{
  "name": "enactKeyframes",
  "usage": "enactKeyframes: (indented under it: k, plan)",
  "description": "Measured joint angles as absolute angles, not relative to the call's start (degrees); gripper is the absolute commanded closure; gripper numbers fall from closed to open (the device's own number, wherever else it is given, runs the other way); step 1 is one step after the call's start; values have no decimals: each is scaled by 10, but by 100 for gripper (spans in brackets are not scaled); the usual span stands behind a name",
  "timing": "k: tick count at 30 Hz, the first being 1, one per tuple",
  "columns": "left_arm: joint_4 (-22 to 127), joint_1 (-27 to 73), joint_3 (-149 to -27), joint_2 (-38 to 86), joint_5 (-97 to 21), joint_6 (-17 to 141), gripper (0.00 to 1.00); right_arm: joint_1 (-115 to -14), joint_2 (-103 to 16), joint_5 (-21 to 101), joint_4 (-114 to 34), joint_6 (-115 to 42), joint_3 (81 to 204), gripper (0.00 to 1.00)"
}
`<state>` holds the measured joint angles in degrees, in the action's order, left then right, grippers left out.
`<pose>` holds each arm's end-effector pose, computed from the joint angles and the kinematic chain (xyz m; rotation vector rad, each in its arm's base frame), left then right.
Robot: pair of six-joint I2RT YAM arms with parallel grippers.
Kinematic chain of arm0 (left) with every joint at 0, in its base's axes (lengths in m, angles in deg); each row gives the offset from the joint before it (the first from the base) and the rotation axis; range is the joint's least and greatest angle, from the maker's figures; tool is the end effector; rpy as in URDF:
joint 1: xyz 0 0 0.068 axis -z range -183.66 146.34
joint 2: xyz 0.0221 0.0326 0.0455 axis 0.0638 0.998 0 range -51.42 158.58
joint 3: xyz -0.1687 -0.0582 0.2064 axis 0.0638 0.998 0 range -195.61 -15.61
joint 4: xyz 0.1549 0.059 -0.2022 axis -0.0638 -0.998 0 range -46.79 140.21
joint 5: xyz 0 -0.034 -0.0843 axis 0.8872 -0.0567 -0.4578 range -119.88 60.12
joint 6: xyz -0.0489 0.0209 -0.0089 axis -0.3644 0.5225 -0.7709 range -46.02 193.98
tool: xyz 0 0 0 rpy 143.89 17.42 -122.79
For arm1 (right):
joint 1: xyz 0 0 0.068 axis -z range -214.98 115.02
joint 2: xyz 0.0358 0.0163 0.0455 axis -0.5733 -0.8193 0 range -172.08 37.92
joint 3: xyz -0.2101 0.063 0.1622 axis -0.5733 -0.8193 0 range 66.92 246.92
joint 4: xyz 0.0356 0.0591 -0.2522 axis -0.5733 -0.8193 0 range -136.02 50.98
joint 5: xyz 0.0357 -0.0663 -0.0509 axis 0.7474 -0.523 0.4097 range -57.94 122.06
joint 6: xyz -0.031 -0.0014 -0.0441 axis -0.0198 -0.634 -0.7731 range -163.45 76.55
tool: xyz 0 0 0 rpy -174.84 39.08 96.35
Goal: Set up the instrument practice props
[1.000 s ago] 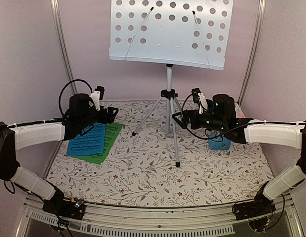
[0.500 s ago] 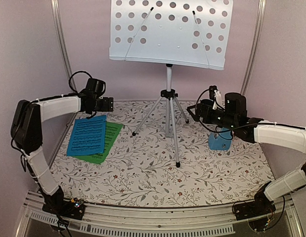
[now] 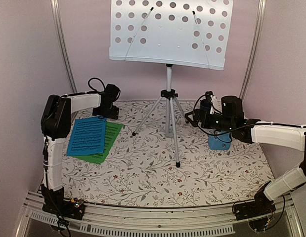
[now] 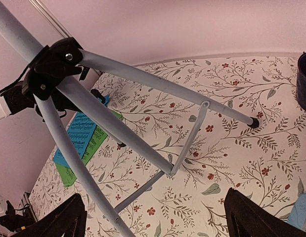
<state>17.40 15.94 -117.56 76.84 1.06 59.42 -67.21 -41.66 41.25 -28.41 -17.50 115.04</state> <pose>0.4614 -0.1449 0.1763 -0.0792 2.4467 0.4478 0.2630 0.1725 0.2576 -0.2220 2.0090 0.8179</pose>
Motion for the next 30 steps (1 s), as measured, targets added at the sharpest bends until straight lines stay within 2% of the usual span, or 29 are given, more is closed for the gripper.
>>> enactKeyframes:
  k: [18,30]
  plan:
    - [120,160,-1270,888,126,634,29,-672,-477,448,-287,-174,1162,1]
    - [121,157,-1283,903,143,659,55,-666,-480,449,-287,-174,1175,1]
